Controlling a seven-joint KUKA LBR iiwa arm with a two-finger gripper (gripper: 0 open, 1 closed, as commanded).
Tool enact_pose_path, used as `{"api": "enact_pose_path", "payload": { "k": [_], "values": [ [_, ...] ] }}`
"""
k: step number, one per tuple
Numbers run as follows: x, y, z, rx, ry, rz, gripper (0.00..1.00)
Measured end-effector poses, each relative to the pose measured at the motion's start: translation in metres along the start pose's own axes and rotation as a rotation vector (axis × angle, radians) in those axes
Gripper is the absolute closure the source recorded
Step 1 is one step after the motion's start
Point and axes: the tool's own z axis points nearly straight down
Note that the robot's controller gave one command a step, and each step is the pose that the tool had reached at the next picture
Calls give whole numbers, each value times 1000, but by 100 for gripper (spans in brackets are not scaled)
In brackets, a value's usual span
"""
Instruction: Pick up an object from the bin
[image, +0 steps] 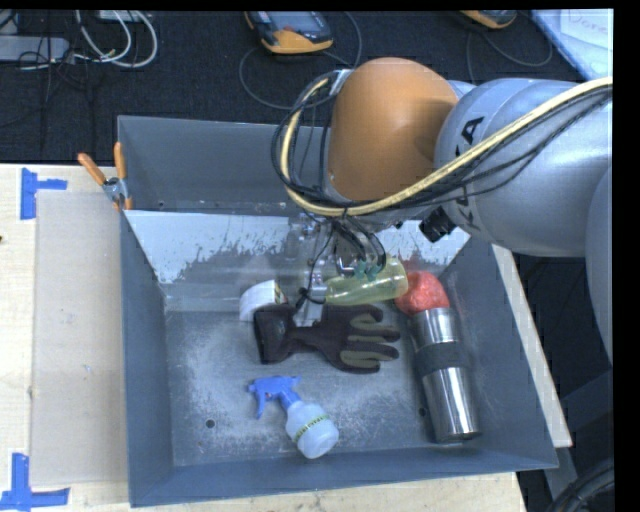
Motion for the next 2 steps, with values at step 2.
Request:
{"api": "enact_pose_path", "payload": {
  "k": [2],
  "values": [
    [1,-42,72,-1,-7,-50,0]
  ]
}}
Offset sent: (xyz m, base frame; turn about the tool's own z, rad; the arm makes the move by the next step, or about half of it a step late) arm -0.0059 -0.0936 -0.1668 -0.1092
